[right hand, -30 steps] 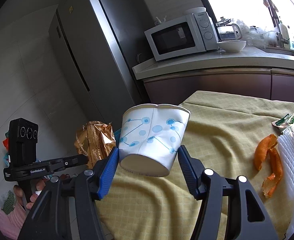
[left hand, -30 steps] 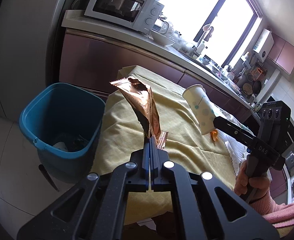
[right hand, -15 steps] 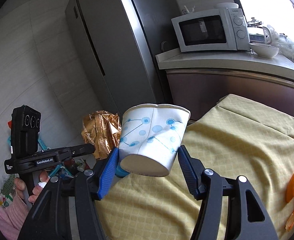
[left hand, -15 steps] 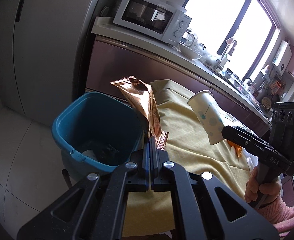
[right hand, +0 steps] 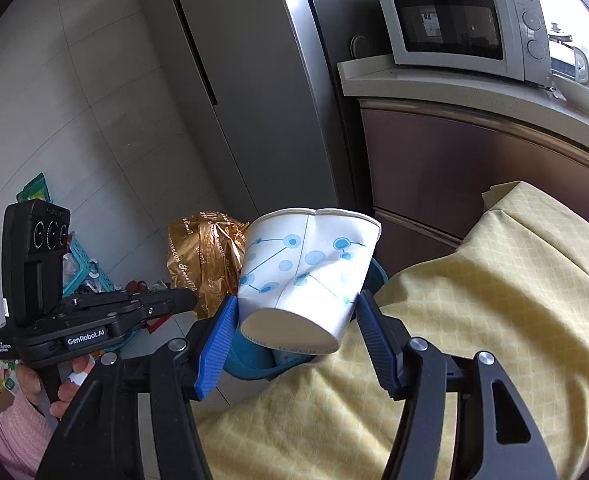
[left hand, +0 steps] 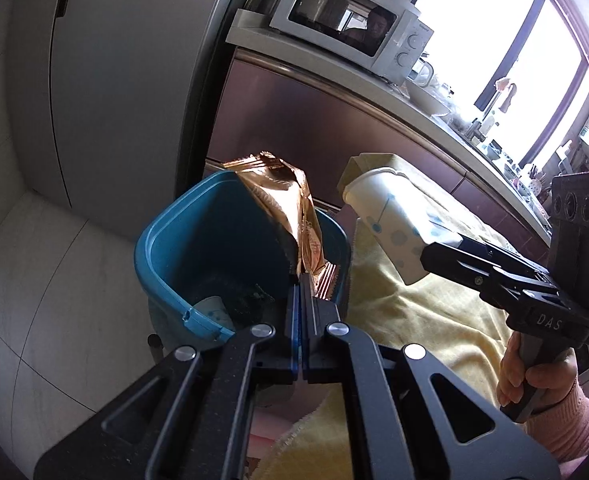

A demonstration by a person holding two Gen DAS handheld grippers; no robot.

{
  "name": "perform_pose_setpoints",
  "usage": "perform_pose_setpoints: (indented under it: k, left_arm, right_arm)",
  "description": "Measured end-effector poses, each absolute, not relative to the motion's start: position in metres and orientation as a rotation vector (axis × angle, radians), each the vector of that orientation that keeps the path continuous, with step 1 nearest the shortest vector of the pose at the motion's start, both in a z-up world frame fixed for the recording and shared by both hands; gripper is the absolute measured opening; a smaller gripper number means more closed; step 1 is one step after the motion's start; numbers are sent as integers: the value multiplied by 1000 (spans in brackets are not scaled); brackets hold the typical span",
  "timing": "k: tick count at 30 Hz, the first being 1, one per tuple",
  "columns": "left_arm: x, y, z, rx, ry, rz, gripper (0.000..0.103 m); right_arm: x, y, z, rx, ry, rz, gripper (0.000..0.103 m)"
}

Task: Collect trash
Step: 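Carry the wrapper and cup to the teal bin and release both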

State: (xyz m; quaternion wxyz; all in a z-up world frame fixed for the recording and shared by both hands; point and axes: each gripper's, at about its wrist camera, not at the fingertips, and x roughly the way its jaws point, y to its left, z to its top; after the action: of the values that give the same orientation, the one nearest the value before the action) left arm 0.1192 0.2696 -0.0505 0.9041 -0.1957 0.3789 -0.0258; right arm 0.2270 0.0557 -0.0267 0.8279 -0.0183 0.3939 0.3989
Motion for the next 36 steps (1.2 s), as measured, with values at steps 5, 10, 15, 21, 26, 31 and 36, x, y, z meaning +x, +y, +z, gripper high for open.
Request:
perform_pose_setpoints:
  k: [5, 10, 15, 21, 26, 31, 36]
  left_arm:
    - [135, 272, -68, -415, 830, -31, 1]
    - [144, 277, -87, -444, 867, -18, 1]
    - [155, 282, -102, -487, 888, -21, 2]
    - [176, 284, -122, -548, 917, -35, 8]
    - [178, 280, -129, -575, 909, -52, 8]
    - [166, 261, -107, -522, 846, -95, 14]
    - [148, 224, -72, -441, 756, -193, 20]
  right_arm:
    - [240, 82, -42, -83, 892, 847, 59]
    - [249, 106, -55, -120, 933, 853, 59]
    - [260, 122, -65, -128, 979, 844, 59]
    - [269, 118, -71, -94, 1016, 797, 64]
    - [266, 96, -66, -41, 996, 793, 64]
    - [250, 56, -46, 13, 933, 804, 64]
    - [218, 4, -17, 44, 824, 789, 64]
